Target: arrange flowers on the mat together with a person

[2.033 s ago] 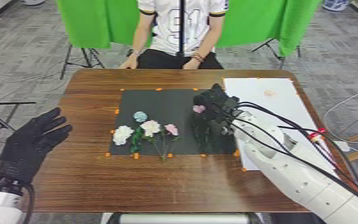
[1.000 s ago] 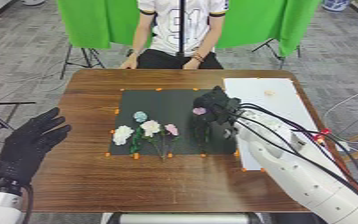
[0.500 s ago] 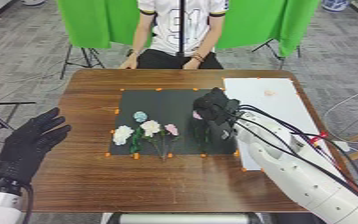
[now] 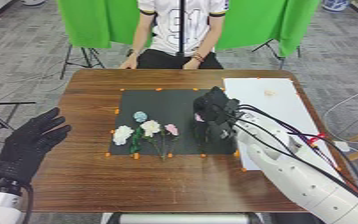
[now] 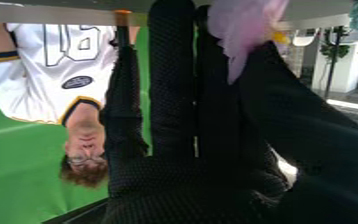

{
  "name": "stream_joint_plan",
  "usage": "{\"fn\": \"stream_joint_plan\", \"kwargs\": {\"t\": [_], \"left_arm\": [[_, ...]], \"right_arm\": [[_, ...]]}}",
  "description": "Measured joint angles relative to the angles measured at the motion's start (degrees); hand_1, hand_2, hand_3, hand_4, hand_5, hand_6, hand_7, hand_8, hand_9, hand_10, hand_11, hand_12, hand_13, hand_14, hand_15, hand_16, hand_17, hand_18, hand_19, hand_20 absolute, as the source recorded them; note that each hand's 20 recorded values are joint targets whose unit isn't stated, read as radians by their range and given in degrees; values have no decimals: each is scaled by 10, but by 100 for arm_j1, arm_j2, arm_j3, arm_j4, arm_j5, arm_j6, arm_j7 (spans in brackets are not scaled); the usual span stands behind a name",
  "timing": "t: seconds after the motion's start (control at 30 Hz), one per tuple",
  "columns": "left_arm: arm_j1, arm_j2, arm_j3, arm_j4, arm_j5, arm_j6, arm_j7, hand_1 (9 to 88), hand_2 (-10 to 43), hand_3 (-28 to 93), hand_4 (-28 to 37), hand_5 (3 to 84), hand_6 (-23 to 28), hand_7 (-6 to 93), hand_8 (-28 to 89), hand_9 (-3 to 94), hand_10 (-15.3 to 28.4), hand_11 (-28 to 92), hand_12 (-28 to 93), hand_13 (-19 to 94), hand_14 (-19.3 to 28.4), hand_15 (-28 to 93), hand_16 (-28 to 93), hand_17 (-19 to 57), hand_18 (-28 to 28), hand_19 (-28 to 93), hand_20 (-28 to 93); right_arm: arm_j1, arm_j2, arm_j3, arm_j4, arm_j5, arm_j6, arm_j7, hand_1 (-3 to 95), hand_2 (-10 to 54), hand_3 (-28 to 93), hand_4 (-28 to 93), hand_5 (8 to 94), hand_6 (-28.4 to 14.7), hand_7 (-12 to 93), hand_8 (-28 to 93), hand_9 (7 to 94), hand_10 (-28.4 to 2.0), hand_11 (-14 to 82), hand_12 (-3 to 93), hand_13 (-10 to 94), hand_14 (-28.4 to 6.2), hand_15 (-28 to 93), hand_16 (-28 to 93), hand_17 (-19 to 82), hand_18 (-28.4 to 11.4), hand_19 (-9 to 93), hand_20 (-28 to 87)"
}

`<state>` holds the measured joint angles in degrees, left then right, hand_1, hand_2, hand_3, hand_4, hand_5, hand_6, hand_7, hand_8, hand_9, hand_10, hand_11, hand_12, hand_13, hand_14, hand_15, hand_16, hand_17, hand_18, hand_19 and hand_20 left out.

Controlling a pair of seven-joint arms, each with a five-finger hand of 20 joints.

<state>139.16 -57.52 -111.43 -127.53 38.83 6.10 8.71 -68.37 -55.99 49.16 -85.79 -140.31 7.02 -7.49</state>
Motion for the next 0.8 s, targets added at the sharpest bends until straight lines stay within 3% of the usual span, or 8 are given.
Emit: {"fn": "stream_joint_plan", "kwargs": {"t": [0.23,0.43,0.67,0.8], "left_arm": [[-1,0,0,1,0,0,0,253,11,710,-260,406,61,134,-76,336,140,209,141,273,166,361,9,-71,234,487,154],[-2,0,0,1,0,0,-2,253,11,710,-260,406,61,134,-76,337,141,210,141,274,166,361,9,-71,234,487,154],[-2,0,-1,1,1,-1,-4,254,12,710,-260,407,60,136,-76,336,141,210,140,274,166,361,9,-71,235,488,154],[-1,0,-3,1,1,0,-4,252,11,711,-259,407,61,135,-77,336,141,209,140,273,166,361,9,-71,235,489,154]], "right_arm": [[11,-24,-72,98,-2,257,5,441,-24,718,-283,620,70,392,-76,797,-25,124,188,715,-30,352,315,226,-153,593,429],[24,-56,-150,151,-2,507,49,376,-46,744,-283,588,56,365,-68,733,-51,173,159,671,-39,409,302,219,-157,601,433],[27,-90,-151,153,-27,511,182,335,-29,772,-283,577,49,330,-88,697,-57,175,162,647,-43,437,283,211,-160,602,431],[28,-95,-139,163,-27,522,222,306,-15,799,-283,566,46,321,-164,677,-63,172,163,638,-48,446,272,206,-164,603,431]]}}
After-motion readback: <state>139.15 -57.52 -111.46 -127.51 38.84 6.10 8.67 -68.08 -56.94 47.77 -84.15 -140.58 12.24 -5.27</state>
